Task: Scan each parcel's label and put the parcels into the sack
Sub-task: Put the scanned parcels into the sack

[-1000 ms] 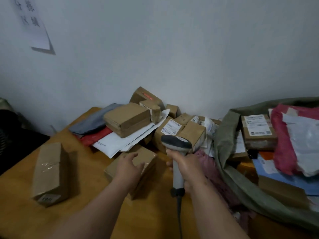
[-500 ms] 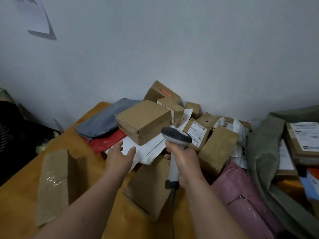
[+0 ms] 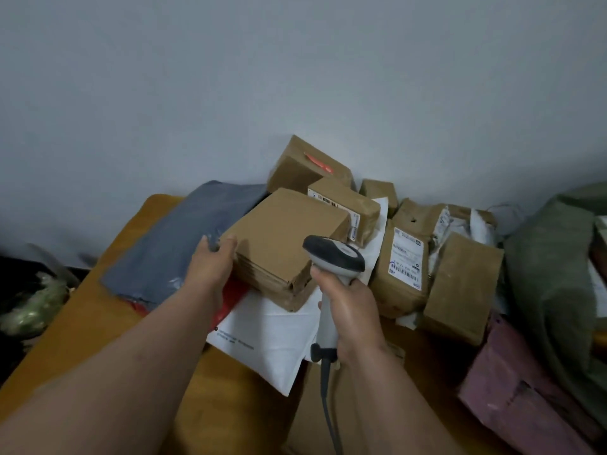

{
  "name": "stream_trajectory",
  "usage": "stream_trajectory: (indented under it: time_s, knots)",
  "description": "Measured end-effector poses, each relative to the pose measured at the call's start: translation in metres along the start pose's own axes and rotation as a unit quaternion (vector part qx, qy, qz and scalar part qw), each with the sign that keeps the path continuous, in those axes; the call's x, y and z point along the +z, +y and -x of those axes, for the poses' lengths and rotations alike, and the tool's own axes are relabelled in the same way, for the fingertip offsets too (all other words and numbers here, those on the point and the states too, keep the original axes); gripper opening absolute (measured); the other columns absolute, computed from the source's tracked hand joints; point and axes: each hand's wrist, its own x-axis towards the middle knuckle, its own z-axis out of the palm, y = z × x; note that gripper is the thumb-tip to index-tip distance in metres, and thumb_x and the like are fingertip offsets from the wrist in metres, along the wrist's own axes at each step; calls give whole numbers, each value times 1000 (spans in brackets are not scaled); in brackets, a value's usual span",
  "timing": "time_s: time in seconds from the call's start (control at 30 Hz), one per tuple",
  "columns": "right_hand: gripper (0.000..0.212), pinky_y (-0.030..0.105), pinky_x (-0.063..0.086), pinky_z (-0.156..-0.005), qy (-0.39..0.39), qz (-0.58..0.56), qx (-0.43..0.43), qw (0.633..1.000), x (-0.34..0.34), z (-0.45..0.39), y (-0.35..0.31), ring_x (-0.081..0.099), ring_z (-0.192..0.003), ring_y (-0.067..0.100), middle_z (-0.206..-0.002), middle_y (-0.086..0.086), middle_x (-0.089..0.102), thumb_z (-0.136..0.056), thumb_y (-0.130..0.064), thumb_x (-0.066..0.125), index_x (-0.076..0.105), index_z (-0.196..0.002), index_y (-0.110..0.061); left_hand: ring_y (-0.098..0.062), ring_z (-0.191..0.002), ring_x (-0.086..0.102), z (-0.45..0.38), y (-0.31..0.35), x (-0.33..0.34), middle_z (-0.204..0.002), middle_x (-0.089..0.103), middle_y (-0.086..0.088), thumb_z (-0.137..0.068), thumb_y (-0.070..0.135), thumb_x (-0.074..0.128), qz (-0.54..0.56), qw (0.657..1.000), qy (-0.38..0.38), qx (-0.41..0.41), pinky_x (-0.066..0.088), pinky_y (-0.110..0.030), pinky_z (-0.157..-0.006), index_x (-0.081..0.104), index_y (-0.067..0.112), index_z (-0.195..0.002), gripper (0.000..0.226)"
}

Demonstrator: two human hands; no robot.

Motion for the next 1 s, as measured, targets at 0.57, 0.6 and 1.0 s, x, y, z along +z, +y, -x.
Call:
stream_trajectory:
  time_s: [0.57, 0.6, 1.0]
  knots:
    - [52, 47, 55, -96, 36, -103, -34, 993, -37, 22, -4, 71, -105, 25, -110, -2, 77, -74, -34, 85, 69, -122, -27, -25, -88, 57, 97, 44, -1, -97, 60, -2, -83, 31, 79, 218, 968, -50, 113, 54, -51, -76, 57, 30, -86, 22]
    - [53, 48, 55, -95, 29, -107, -32, 993, -45, 28, -5, 71, -105, 25, -110, -2, 77, -73, -34, 86, 68, -122, -27, -23, -91, 59, 110, 46, -1, -104, 60, 1, -82, 30, 80, 206, 968, -39, 139, 56, -52, -80, 56, 37, -92, 28]
    - [38, 49, 52, -99, 32, -106, -28, 994, -152, 141, 4, 64, -99, 24, -106, 4, 68, -83, -29, 81, 63, -115, -22, -1, -109, 56, 278, 16, 16, -128, 53, 23, -77, 33, 81, -15, 953, -58, 298, 46, -14, -78, 44, 50, -142, 77]
